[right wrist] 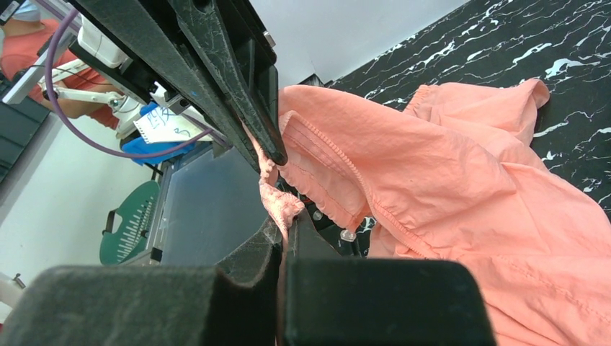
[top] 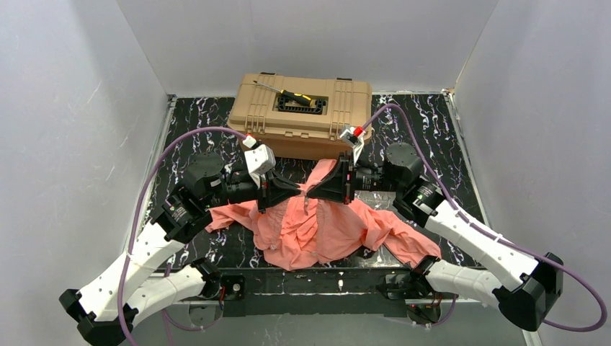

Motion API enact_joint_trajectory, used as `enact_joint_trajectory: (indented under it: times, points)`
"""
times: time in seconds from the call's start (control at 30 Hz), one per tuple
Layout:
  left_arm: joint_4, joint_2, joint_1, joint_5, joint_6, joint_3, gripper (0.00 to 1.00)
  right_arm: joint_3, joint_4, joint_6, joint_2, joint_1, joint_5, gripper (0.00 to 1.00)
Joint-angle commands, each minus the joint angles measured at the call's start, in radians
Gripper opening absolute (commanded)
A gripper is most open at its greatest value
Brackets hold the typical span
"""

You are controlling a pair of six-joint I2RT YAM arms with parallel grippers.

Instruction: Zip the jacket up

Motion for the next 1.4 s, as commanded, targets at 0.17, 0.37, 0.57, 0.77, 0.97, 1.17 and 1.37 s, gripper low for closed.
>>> enact_joint_trajectory:
  times: [0.17,0.37,0.57,0.77,0.97,1.17,1.37]
  points:
    - [0.007,-0.013,0.005,0.017,-0.004,0.014,0.00,0.030,0.061,0.006,-0.032,-0.003,-0.014,0.01]
    - [0.005,-0.012,0.006,0.014,0.002,0.017,0.00,0.025,0.068,0.006,-0.043,-0.003,-0.010,0.01]
    - [0.003,-0.010,0.006,0.023,0.008,0.018,0.00,0.020,0.082,0.016,-0.039,-0.004,-0.012,0.01]
    - [0.006,-0.012,0.005,0.021,0.013,0.018,0.00,0.008,0.079,0.020,-0.048,-0.004,-0.005,0.01]
    - [0.009,-0.022,0.006,-0.026,0.031,0.021,0.00,-0.006,0.067,0.025,-0.060,-0.003,0.008,0.01]
    - [0.009,-0.024,0.010,-0.033,0.031,0.021,0.00,-0.009,0.074,0.032,-0.047,-0.003,-0.003,0.01]
    - [0.011,-0.024,0.010,-0.021,0.032,0.018,0.00,-0.008,0.081,0.038,-0.030,-0.003,-0.016,0.01]
